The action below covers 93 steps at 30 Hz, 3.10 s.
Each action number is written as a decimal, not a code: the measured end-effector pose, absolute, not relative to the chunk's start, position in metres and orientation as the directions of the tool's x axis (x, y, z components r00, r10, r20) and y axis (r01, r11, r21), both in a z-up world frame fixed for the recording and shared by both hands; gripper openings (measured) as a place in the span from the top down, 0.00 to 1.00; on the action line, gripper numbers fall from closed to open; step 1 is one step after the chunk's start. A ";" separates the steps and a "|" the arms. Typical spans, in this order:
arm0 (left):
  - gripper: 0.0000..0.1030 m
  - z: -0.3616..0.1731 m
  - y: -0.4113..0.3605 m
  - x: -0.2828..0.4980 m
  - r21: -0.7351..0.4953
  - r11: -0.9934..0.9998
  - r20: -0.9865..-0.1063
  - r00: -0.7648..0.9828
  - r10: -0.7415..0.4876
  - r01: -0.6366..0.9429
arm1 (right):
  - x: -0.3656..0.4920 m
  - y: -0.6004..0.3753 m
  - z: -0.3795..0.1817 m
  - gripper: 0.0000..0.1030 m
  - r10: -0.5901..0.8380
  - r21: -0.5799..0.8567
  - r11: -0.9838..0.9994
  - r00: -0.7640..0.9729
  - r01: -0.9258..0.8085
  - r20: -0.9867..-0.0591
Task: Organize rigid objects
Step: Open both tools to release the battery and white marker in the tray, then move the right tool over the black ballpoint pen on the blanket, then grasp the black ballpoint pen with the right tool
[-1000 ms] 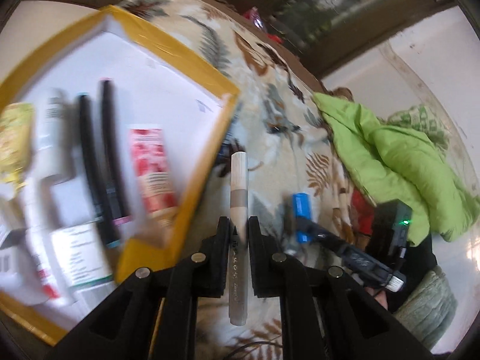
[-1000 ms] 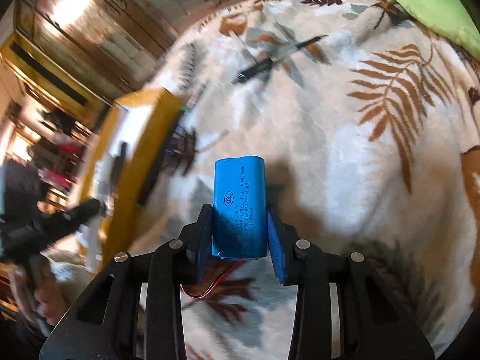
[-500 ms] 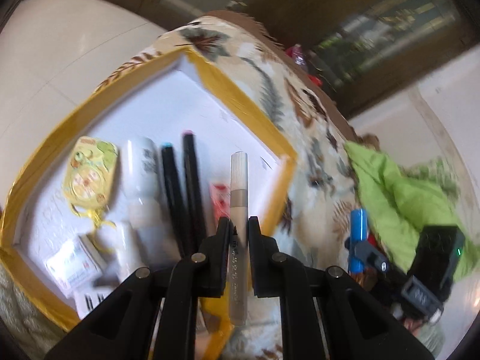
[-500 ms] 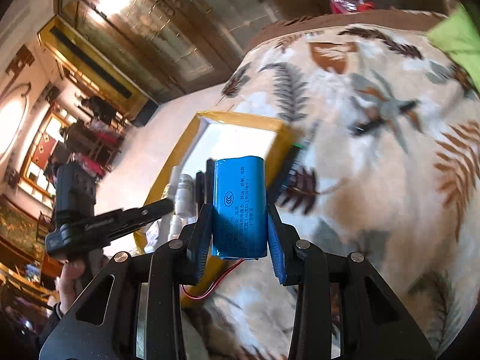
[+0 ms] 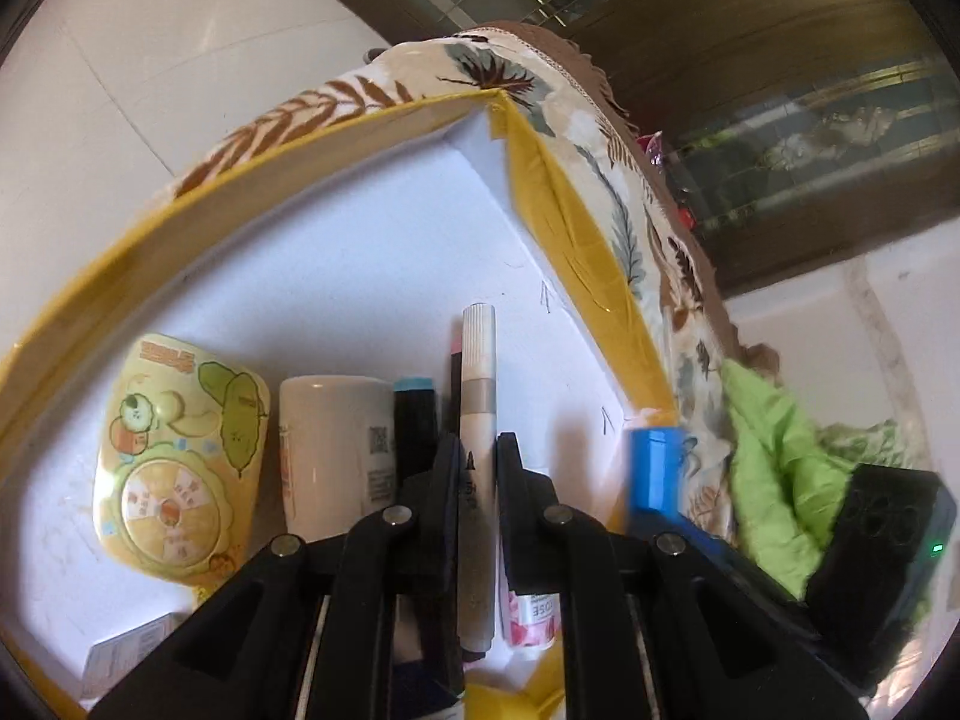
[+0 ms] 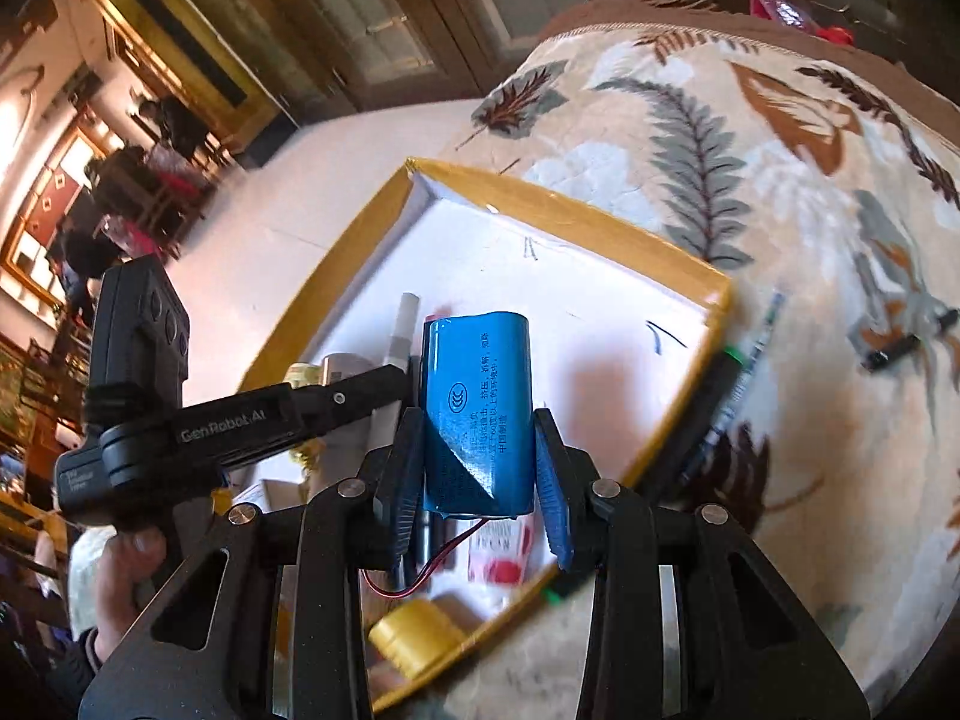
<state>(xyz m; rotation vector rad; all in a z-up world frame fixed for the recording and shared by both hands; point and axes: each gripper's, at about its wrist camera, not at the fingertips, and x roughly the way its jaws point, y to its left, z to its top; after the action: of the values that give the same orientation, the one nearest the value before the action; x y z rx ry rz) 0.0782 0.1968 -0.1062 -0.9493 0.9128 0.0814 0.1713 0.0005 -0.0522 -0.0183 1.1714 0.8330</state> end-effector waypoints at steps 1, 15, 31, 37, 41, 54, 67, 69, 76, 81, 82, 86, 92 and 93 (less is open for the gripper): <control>0.90 -0.105 0.197 0.077 -0.654 0.617 -0.708 0.640 -0.298 -0.437 | 0.173 0.004 -0.056 0.67 0.554 0.384 0.713 0.135 -0.586 -0.822; 0.77 -0.099 0.183 0.082 -0.609 0.692 -0.716 0.644 -0.269 -0.388 | 0.176 0.026 -0.090 0.65 0.450 0.277 0.736 0.141 -0.618 -0.882; 0.22 -0.040 0.109 0.054 -0.585 0.794 -0.595 0.753 -0.281 -0.166 | 0.220 -0.167 -0.051 0.47 0.619 0.572 0.785 0.287 -0.236 -0.731; 0.23 -0.046 0.055 0.065 -0.400 0.916 -0.681 0.682 -0.265 -0.043 | 0.259 -0.196 -0.069 0.47 0.532 0.529 0.843 0.305 -0.100 -0.790; 0.23 -0.046 0.055 0.067 -0.398 0.917 -0.676 0.684 -0.273 -0.028 | 0.280 -0.190 -0.077 0.48 0.494 0.498 0.864 0.302 -0.069 -0.815; 0.23 -0.052 0.058 0.066 -0.447 0.893 -0.663 0.688 -0.295 -0.047 | 0.289 -0.178 -0.102 0.53 0.465 0.486 0.874 0.298 -0.002 -0.834; 0.23 0.007 0.046 0.011 -0.432 0.901 -0.575 0.781 -0.245 -0.035 | 0.229 -0.237 -0.023 0.53 0.568 0.575 0.810 0.398 -0.116 -0.720; 0.23 0.020 0.041 -0.002 -0.421 0.906 -0.572 0.789 -0.223 -0.050 | 0.225 -0.242 -0.016 0.53 0.589 0.590 0.796 0.395 -0.135 -0.705; 0.23 0.013 0.040 -0.002 -0.415 0.903 -0.637 0.745 -0.200 -0.113 | 0.228 -0.232 -0.041 0.53 0.588 0.592 0.798 0.361 -0.115 -0.724; 0.23 -0.004 0.065 -0.002 -0.463 0.877 -0.621 0.753 -0.217 -0.128 | 0.255 -0.209 -0.076 0.53 0.564 0.581 0.811 0.349 -0.064 -0.749; 0.23 -0.010 0.072 -0.001 -0.474 0.870 -0.617 0.757 -0.218 -0.136 | 0.264 -0.205 -0.084 0.53 0.557 0.580 0.813 0.347 -0.044 -0.754; 0.23 -0.027 0.080 0.008 -0.515 0.841 -0.619 0.751 -0.231 -0.167 | 0.288 -0.189 -0.096 0.53 0.493 0.534 0.846 0.376 0.005 -0.784; 0.23 -0.031 0.057 0.023 -0.453 0.887 -0.633 0.733 -0.249 -0.090 | 0.298 -0.168 -0.112 0.53 0.367 0.400 0.916 0.383 0.009 -0.848; 0.23 -0.032 0.055 0.023 -0.446 0.891 -0.638 0.728 -0.250 -0.084 | 0.297 -0.165 -0.111 0.58 0.341 0.370 0.929 0.390 0.001 -0.855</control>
<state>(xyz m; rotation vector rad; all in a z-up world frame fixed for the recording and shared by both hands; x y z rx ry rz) 0.0233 0.0552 -0.0319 -0.4732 0.7564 -0.0954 0.2970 -0.1649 -0.1112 0.3349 1.1552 0.2211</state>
